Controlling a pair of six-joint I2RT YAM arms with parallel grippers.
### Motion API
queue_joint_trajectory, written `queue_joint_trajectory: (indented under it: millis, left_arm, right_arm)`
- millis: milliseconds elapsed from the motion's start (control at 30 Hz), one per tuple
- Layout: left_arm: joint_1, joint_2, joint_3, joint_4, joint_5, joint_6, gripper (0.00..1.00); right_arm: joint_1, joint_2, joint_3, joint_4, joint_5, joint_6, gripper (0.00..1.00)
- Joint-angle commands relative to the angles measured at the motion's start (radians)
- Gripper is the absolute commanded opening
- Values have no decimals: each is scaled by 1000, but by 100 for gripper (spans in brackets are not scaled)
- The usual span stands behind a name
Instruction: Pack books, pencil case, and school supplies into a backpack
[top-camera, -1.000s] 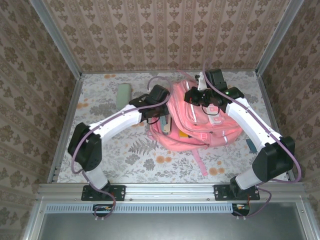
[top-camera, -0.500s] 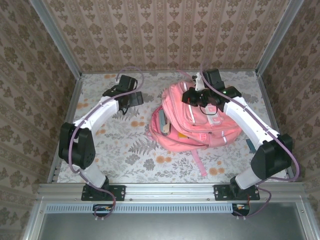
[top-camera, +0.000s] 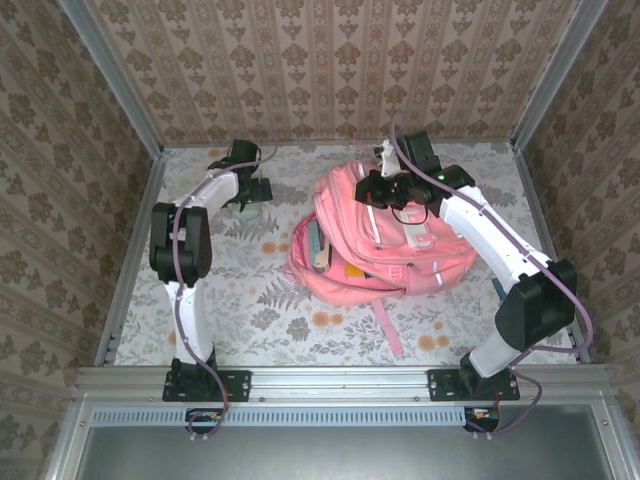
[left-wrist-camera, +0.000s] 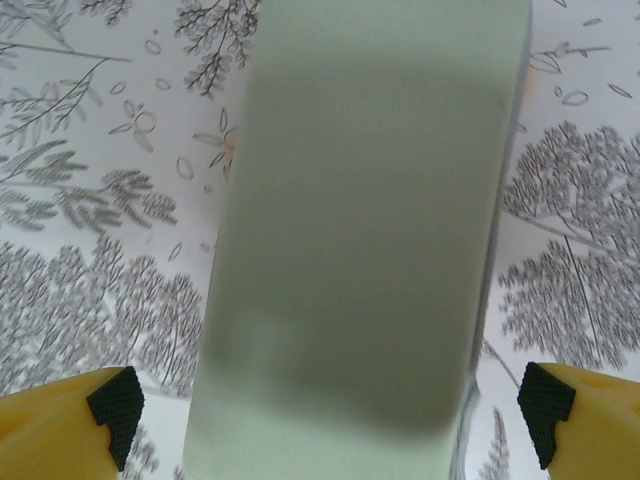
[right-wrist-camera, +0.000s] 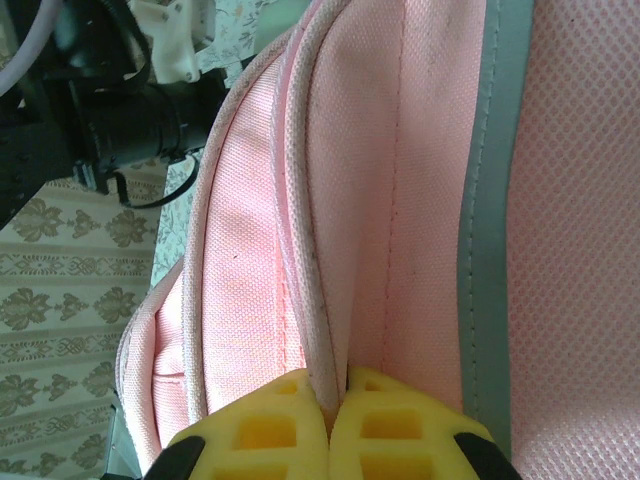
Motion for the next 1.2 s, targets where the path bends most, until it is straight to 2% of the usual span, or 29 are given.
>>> queue_joint_trajectory:
  millis: [0,100,233,367,433,667,867,1067,1167]
  left_arm:
    - [15,59,78,-52,35,43,100]
    - [19,105,120,-70,48,50,100]
    - [19,115,115,-59,62,51,91]
    - [22,100,94,-50,63,56,71]
    - [19,70,69,-43,63,50,65]
    - [-10,-124,-88,-3,134,-34,62]
    - [-126,-286,-217,0,170,-134,60]
    - [-300,-435,-326,13,142,-276,60]
    - [-372,-492,-381,69,177,-366,60]
  right_arm:
    - [11,0,70,63,-69,-18,0]
    - [11,11,82,63,-67,-18,0]
    - [11,23,94,63,-65,-16,0]
    - [11,39,105,63,-71,-10,0]
    - [12,43,115,63,-74,-10,0]
    - [6,56,159,63,-82,-12,0]
    - [-13,54,174,72,-99,5,0]
    - [-39,45,178,92,-113,28,0]
    - [-45,37,179,94,-112,30,0]
